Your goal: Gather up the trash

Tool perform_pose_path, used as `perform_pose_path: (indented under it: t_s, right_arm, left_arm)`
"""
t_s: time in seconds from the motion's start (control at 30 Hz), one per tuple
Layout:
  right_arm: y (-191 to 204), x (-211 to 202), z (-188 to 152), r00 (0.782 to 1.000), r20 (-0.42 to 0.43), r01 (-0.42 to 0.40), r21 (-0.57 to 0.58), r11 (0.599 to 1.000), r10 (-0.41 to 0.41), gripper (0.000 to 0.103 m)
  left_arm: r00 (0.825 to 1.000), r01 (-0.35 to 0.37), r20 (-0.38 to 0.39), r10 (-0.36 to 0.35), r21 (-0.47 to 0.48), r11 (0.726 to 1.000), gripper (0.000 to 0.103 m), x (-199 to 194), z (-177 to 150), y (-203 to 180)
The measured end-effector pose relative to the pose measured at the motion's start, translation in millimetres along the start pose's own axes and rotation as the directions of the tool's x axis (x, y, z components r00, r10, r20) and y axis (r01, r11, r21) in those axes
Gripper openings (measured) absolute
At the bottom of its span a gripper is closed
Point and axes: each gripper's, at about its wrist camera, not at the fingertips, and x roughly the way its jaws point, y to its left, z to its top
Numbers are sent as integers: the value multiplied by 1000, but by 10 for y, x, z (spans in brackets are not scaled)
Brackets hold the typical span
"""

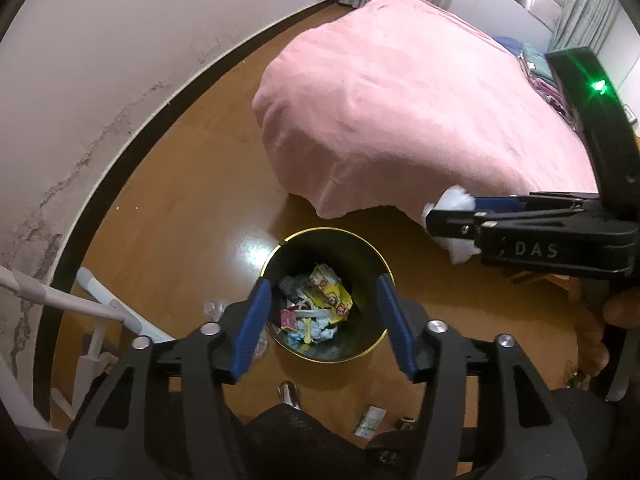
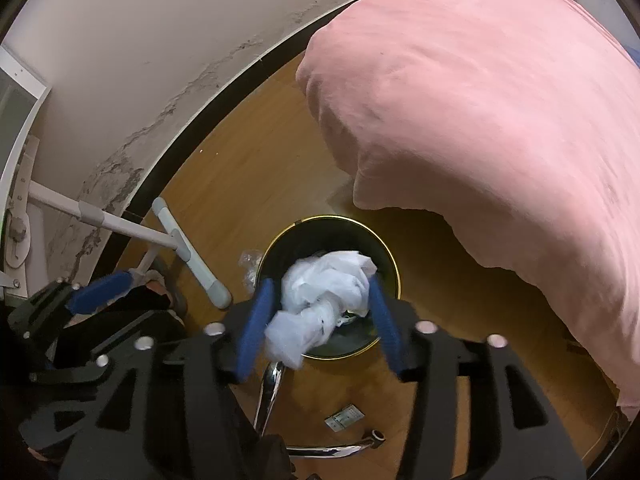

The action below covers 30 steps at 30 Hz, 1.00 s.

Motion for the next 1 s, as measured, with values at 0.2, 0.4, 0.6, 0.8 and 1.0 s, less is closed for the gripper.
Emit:
perform_pose_path:
  t_s: [0.2,0.4,0.6,0.8,1.0]
  right_arm:
    - [39,-50,13,999,28,25,-6,1000,-25,68]
    - [254,-345,49,987,134,101,-48,994,-93,73]
    - [1047,-1072,221,947,318,-7,-145,989,53,84]
    - [2535,-1480,185,907,334,-91,-440,893,257,88]
    - [3932,-1606,-268,874,219,-187,-672,716,434,88]
  left_arm:
    - [998,-24,57,23,18,1000,75,-303,-11,-48]
    - [986,-66,156,66,-2,998,89,-977,-81,19]
    - [945,-123,290,154,-122,985,93,-2115,-312,478]
    - [855,-301,306,419,-365,881,96,-3203,-979,1450]
    - [725,-474,99,681,-646,598,96,-3975,-2201,2465]
